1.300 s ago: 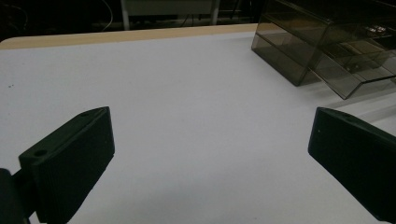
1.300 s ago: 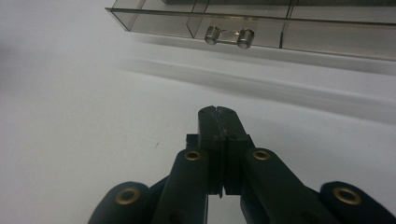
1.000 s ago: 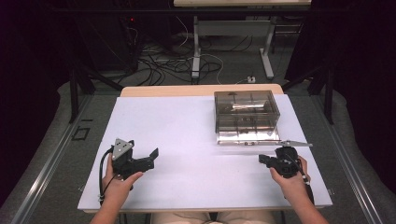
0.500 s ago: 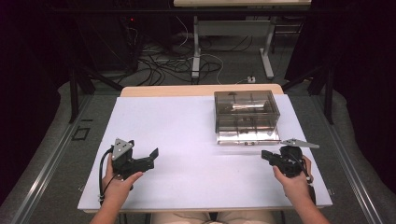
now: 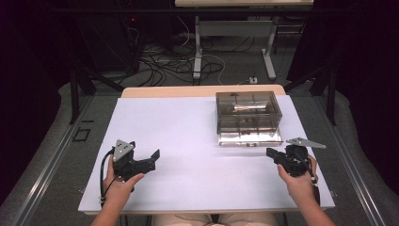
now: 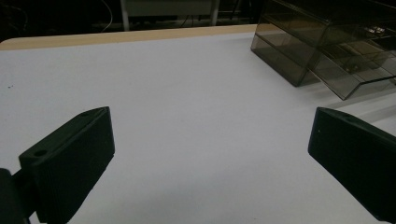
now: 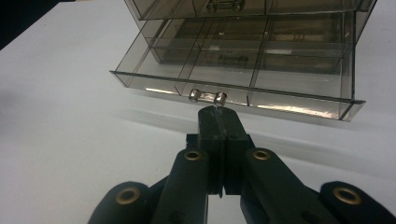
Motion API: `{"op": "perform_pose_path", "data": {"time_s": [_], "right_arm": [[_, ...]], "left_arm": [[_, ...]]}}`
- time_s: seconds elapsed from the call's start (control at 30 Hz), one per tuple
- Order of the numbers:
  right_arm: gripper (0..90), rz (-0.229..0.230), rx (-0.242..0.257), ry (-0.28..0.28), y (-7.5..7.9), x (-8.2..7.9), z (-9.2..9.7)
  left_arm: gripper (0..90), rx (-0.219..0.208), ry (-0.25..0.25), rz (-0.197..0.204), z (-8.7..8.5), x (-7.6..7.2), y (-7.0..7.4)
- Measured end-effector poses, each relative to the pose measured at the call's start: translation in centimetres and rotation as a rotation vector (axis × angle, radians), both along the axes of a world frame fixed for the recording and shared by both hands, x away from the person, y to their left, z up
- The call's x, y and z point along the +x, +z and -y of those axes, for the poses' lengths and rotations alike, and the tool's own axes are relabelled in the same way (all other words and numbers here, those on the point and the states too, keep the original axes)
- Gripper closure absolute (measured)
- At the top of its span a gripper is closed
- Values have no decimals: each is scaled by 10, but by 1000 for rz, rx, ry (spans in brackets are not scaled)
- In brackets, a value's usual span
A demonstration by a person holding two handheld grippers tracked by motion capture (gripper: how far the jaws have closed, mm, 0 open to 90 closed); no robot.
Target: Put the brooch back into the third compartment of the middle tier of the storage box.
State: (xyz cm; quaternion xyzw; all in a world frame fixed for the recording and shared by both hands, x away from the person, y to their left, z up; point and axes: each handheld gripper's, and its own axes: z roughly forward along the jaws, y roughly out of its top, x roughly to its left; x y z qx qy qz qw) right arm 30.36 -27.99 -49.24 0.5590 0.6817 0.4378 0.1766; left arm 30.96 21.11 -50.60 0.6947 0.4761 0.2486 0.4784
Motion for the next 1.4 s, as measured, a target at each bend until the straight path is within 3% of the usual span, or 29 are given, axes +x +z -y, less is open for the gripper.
{"op": "perform_pose_path", "data": {"time_s": [0.63,1.17,1.4], "right_arm": [[900,-2,-21,-2,11,2,4],[900,2,-53,-3,29,25,8],[900,-16,-61,1,35,35,7]], "left_arm": [[6,-10,8,0,0,0,-1],[6,-11,9,1,0,0,-1],[6,-11,10,3,0,1,-1]]}}
